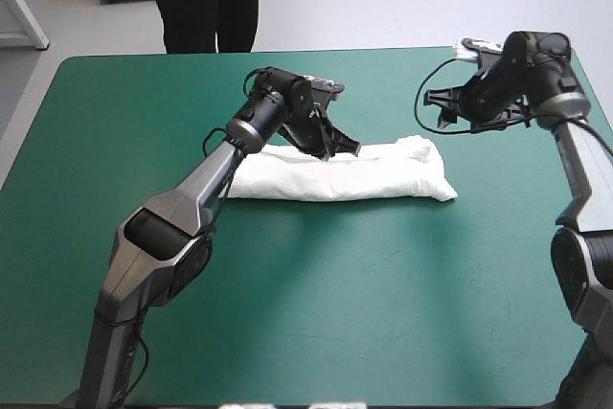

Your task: Fold the cloth

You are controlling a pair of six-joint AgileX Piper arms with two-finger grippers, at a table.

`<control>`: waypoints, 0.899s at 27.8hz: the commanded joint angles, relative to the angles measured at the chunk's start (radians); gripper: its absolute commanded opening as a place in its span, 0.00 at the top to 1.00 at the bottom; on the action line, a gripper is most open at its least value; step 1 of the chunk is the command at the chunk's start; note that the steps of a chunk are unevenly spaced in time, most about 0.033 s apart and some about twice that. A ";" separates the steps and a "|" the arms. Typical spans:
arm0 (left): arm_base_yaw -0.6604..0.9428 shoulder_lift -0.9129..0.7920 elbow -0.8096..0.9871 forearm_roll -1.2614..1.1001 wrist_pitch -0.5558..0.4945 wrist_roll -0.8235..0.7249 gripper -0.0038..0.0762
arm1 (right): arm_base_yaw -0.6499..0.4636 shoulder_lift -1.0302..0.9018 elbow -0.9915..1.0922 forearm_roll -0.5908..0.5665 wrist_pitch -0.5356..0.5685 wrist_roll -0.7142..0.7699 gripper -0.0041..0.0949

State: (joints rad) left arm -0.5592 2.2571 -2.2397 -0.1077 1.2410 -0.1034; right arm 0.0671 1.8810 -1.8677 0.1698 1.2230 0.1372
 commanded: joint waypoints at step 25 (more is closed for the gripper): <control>-0.047 0.073 -0.031 -0.050 0.004 0.013 0.96 | -0.174 0.004 0.296 0.446 -0.045 -0.381 0.28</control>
State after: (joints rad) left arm -0.5962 2.3737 -2.2525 -0.1270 1.2330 -0.0910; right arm -0.1009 1.9144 -1.5589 0.5552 1.1944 -0.2094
